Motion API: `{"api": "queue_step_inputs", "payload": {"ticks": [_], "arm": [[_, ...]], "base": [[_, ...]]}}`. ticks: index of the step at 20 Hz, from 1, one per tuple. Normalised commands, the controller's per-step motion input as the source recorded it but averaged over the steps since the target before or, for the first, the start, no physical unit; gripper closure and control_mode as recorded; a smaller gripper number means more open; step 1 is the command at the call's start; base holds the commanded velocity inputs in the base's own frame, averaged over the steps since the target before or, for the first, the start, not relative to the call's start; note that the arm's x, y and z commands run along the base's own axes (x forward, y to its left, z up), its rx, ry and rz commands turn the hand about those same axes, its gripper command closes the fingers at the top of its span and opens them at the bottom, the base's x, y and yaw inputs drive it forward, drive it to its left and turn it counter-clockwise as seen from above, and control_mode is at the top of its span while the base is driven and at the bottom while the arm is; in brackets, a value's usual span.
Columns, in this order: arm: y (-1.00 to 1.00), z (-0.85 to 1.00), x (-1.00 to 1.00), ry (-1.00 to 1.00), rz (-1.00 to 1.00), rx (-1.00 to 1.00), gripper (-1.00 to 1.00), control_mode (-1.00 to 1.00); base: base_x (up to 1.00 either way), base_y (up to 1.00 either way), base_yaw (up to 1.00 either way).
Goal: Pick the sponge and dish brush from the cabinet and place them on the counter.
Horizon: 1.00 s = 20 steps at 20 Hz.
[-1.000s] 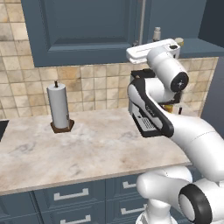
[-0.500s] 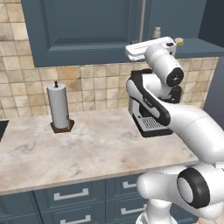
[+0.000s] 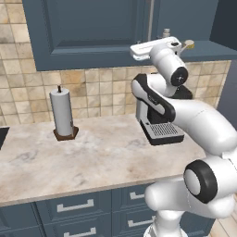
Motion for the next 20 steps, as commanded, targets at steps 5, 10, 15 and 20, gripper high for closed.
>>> {"api": "queue_step_inputs", "payload": {"ticks": [5,10,15,20], "arm": [[0.0,0.0,0.35,0.0,0.0,0.0,-1.0,-1.0],[0.0,0.0,0.36,0.0,0.0,0.0,-1.0,-1.0],[0.0,0.0,0.31,0.0,0.0,0.0,-1.0,-1.0],[0.08,0.0,0.17,0.0,-0.02,0.0,1.0,-1.0]], "base": [[0.0,0.0,0.0],[0.0,0.0,0.0],[0.0,0.0,0.0],[0.0,0.0,0.0]]}}
